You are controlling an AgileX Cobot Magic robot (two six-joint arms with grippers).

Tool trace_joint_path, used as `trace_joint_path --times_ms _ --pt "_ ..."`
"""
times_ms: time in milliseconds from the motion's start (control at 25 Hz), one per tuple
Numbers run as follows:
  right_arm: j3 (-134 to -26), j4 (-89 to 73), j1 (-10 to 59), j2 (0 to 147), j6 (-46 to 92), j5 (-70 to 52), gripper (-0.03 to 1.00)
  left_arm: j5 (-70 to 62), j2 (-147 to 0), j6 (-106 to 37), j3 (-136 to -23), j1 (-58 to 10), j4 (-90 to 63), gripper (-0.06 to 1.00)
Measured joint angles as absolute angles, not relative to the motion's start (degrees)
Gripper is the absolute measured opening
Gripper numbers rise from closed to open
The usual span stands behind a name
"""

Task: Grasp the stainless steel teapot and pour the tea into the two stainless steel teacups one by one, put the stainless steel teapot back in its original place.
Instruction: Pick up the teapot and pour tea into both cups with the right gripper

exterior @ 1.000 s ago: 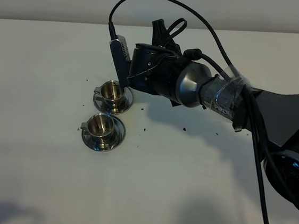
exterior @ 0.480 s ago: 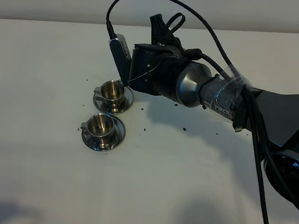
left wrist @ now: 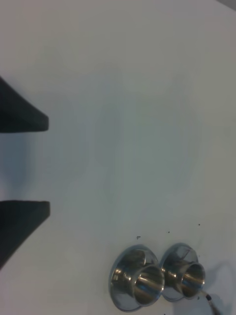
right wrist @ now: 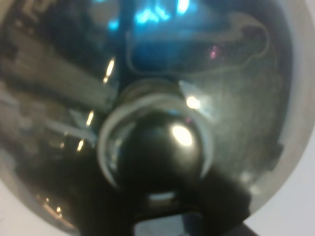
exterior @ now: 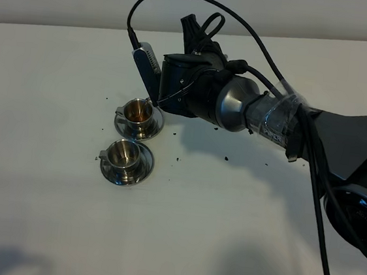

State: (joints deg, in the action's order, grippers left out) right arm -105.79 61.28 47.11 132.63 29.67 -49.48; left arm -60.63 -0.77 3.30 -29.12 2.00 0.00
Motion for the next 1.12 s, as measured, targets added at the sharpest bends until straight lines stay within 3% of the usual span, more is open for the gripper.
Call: trace_joint_path --times_ms 1120 --pt "-105.79 67.52 47.28 132.63 32.64 -47.77 0.18 -60.63 -0.77 3.41 -29.12 2.00 0.00 0.36"
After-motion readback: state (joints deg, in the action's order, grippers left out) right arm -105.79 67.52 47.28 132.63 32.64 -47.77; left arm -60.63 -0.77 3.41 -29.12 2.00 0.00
